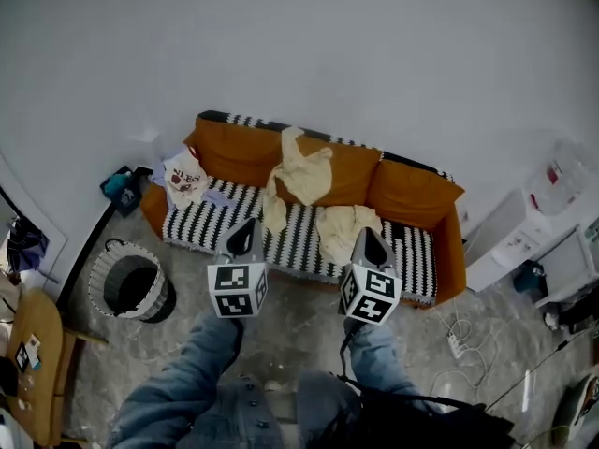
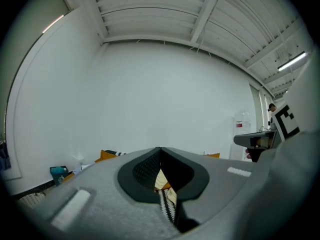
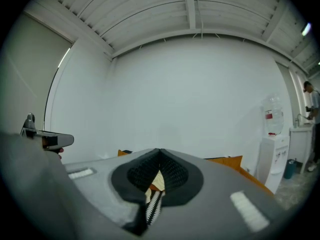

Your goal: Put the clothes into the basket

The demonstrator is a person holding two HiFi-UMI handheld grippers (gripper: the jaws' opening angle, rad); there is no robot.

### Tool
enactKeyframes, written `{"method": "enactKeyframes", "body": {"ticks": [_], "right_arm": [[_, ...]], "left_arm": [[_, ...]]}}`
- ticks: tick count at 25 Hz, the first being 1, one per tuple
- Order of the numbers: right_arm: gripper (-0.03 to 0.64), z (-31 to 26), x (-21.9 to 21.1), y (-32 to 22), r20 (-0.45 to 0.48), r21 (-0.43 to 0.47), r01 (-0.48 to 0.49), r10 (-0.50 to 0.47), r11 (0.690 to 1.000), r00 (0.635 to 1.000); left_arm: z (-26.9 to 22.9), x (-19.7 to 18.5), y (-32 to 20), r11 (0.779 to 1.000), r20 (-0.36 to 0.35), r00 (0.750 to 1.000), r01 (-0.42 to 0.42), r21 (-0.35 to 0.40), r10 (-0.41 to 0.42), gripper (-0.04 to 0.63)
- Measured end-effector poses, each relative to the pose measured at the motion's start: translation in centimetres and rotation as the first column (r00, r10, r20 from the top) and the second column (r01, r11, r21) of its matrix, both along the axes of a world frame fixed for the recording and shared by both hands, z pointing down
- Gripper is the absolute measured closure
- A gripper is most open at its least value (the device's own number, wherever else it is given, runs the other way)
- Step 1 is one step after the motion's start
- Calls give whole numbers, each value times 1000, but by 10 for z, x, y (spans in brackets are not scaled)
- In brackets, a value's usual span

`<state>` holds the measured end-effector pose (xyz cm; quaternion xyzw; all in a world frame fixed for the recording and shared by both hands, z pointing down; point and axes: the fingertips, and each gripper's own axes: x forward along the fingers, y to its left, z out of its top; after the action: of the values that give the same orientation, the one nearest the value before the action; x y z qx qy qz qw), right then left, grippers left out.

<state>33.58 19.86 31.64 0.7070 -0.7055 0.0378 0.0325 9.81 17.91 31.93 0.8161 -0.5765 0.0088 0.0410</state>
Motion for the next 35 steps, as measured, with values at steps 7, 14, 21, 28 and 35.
{"method": "enactKeyframes", "body": {"ticks": [7,14,21,28,35], "right_arm": [[615,21,-3,-40,17,-31,13,-12,999,1000],[615,39,2,-93,15,-57,-37,38,998,999],[615,29,-14,-178,-5,-59,-48,48,997,999],[615,21,-33,-270,-7,-56,-73,73,996,997],[615,31,-46,-338,-16,-74,-95,94,993,995]], "left_arm": [[12,8,-43,999,9,1000,-24,-27,24,586],[18,10,-112,998,-8,998,-64,-10,64,586],[2,4,-212,993,-13,993,-114,18,114,586],[-8,-18,-313,991,-39,991,-129,33,130,586],[17,-27,-381,987,-26,987,-161,-16,160,586]]}}
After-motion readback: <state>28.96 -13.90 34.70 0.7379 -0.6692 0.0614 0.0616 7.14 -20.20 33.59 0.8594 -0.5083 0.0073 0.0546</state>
